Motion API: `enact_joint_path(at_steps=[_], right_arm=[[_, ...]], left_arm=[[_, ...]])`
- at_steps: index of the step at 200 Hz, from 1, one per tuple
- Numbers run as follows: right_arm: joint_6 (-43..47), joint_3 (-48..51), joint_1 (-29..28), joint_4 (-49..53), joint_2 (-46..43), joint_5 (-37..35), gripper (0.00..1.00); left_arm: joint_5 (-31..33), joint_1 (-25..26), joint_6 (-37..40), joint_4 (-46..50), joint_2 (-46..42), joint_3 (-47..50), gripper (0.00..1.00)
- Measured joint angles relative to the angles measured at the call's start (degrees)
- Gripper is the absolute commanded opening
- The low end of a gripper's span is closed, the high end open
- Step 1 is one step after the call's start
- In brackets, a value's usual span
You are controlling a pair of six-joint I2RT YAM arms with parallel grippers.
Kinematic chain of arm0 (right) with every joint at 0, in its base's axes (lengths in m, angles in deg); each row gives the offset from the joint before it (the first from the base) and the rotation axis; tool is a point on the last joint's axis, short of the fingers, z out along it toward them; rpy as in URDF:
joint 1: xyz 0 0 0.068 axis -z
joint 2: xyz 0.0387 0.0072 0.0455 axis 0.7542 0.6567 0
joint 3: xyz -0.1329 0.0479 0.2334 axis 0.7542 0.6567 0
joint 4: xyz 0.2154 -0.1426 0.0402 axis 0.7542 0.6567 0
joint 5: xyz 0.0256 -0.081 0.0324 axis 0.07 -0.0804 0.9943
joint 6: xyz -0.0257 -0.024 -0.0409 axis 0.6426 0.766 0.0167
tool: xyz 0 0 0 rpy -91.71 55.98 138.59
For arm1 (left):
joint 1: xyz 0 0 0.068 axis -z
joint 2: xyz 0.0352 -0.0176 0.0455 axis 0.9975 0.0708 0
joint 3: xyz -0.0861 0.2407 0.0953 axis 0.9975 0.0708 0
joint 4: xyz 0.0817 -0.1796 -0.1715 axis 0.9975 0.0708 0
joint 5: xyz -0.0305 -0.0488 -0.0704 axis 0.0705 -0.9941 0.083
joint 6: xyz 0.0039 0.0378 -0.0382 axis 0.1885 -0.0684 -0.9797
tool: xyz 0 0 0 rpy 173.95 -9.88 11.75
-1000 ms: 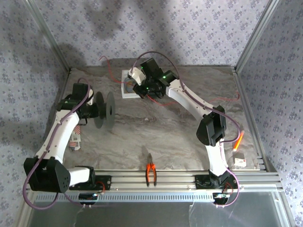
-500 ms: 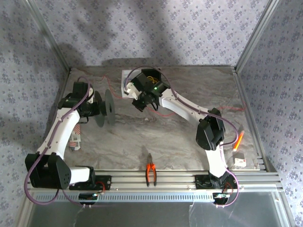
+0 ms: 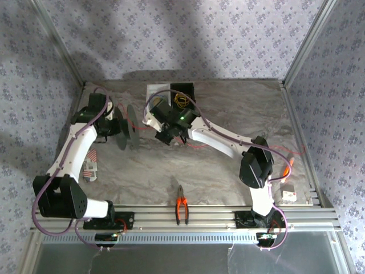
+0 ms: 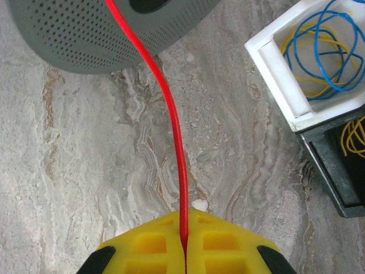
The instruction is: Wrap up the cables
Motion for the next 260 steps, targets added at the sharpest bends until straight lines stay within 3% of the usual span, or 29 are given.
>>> enact_joint_path(at_steps=[31,90,141,161,174,244,260], right_arm=[[0.44,0.70,-0.61,0.00,0.00,-0.15,0.00],[0.79,0.72,-0.72,0.02,0.04,0.46,0.00],[0.90,0.57,-1.01,0.87,1.25,0.74,0.00],[1.01,0.09,-1.38,1.79,1.92,0.72,0.00],[1.03,-0.48,-1.70,2.12,2.38,0.72,0.00],[1.03,-2.86,-2.73,3.06,4.33,0.72,0.00],[1.03,-3.17,-2.73,3.43,4.70,0.72,0.00]], left_arm=[[0.02,0.00,0.00,1.18,1.14,-1.97,0.00],[-0.17,0.00,0.00,1.77,1.75,-3.30,0.14],[-0.42,-0.02,0.02,1.92,1.75,-4.37,0.16],[-0.39,0.00,0.20,1.95,1.75,-4.39,0.30],[-0.46,-0.07,0.20,2.16,1.75,-4.63,0.34],[-1.01,-4.07,1.11,3.63,-0.37,-8.57,0.32],[-1.73,-4.59,1.38,3.54,-1.44,-8.90,0.38]])
